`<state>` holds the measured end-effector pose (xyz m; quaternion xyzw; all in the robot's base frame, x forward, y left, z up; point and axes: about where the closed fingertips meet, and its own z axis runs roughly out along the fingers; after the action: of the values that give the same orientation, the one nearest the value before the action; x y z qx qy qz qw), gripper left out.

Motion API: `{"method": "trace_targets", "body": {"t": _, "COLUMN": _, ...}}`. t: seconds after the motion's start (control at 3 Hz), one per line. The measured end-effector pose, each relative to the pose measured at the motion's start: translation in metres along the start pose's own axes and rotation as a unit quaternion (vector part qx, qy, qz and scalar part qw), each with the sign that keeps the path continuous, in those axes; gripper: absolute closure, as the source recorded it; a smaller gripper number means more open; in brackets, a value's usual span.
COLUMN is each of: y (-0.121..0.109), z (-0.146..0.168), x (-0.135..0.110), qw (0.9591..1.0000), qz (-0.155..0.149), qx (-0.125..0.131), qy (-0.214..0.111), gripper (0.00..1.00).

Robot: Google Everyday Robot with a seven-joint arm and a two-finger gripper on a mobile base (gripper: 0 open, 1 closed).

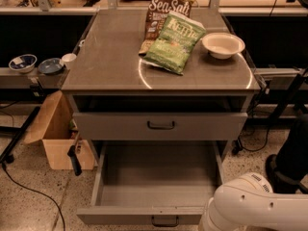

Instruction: Close middle drawer

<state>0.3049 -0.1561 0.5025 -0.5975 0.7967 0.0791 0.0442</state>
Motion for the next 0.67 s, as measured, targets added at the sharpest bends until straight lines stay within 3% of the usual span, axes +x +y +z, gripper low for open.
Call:
{"method": "trace_targets", "body": {"t": 0.33, "y": 0.004, "z": -0.003, "x": -0.002, "qw": 1.0000, "qz": -0.004, "qx": 0.002, "qy": -0.005, "gripper": 1.00}}
{"method": "trace_targets", "body": {"t": 0.67, "y": 0.010, "z": 0.016, "x": -0.001, "qw": 1.0000, "qz": 0.002, "qx": 0.002, "qy": -0.006, "gripper": 1.00}}
